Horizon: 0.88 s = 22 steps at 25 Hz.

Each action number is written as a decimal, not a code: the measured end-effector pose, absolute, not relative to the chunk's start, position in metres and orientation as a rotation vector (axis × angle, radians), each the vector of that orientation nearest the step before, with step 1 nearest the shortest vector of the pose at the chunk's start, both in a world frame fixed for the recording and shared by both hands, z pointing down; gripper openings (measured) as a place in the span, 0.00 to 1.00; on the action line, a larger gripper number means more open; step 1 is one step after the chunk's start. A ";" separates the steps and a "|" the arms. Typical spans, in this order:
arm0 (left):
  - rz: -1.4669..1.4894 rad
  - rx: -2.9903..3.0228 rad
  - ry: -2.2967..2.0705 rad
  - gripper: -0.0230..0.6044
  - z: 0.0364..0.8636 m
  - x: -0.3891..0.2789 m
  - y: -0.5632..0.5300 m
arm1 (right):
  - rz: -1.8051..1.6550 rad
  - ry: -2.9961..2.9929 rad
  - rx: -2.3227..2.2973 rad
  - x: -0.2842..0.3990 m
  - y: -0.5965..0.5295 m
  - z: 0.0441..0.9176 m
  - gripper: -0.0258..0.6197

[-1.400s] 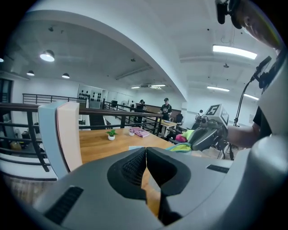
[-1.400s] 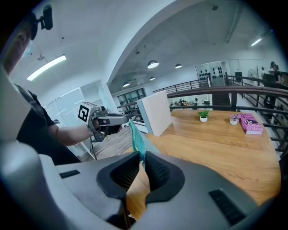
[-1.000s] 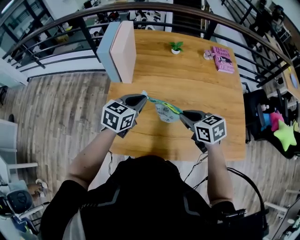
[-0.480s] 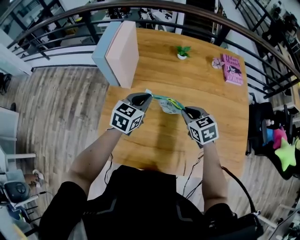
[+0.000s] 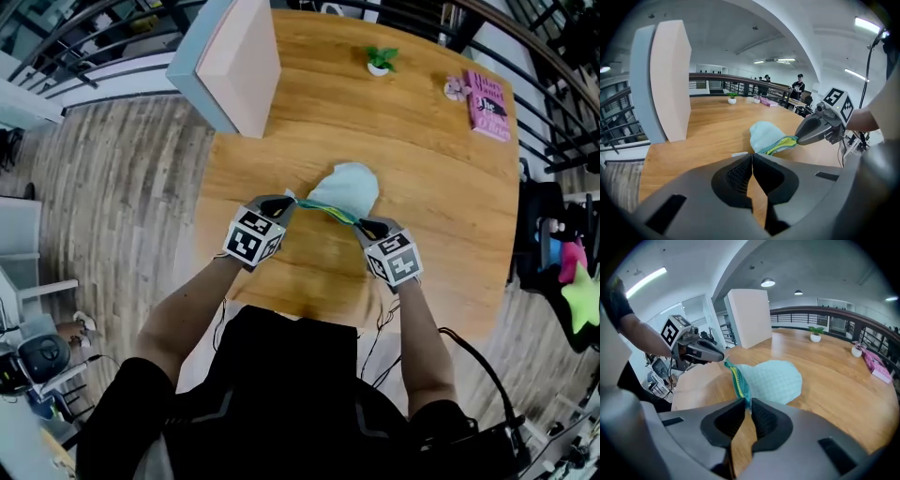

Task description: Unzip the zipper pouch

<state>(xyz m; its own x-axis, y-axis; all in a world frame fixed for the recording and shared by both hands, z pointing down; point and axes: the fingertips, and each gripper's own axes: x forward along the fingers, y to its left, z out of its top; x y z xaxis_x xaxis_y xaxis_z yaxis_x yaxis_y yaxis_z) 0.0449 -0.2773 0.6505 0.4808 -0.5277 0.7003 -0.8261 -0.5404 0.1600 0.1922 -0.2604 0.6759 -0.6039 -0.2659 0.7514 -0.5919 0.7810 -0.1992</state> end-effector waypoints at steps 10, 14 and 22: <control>0.975 2.178 -1.052 0.09 0.703 0.041 -0.248 | 0.615 -2.144 0.619 0.187 -0.236 0.718 0.13; 0.964 2.183 -1.048 0.09 0.707 0.043 -0.245 | 0.619 -2.130 0.652 0.188 -0.236 0.722 0.14; 0.904 2.224 -1.040 0.09 0.690 0.037 -0.236 | 0.612 -2.143 0.716 0.186 -0.228 0.705 0.23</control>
